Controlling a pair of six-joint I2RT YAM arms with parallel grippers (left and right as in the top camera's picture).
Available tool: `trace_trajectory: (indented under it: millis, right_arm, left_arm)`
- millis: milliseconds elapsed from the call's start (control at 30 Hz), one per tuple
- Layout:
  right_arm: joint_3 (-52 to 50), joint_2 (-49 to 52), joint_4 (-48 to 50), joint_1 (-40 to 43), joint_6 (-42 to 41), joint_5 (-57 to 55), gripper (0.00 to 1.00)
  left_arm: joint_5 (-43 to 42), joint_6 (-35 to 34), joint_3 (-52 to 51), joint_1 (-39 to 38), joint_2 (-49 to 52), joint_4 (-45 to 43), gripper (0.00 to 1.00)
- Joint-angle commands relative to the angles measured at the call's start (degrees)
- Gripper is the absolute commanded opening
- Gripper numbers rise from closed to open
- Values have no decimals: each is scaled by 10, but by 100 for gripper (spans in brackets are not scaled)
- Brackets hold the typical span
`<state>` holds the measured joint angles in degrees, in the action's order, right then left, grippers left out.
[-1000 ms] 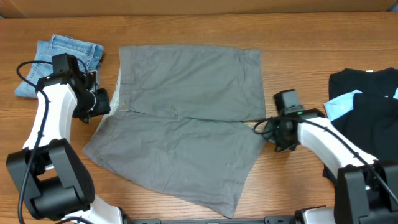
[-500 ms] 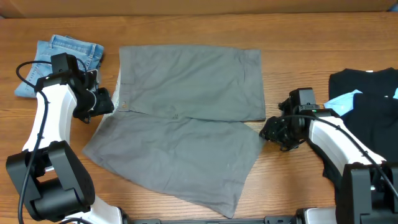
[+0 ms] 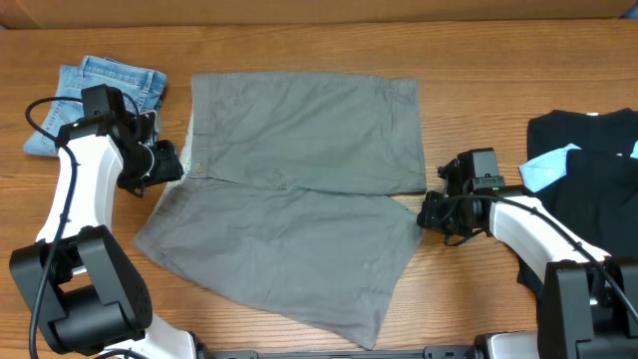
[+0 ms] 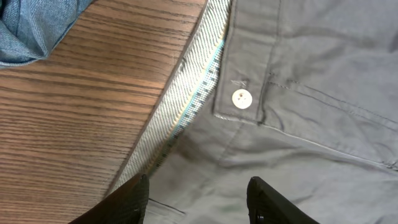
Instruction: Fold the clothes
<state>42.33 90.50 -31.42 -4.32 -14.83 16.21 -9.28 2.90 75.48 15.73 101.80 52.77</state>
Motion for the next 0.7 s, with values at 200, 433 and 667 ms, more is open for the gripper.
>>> trace_trajectory:
  millis: [200,433,667]
  right_arm:
    - [-2,1,115,70,-62,-153,4]
    - [66,-13,49,97,-62,-151,72]
    - [255,-47,-115,97,-39,-50,72]
  left_arm:
    - [-12,-2,12,-5,-14,-9,55]
    - [-63,4,15,-13,-14,-34,60]
    - [-151,9,84,-20,-14,-22,60]
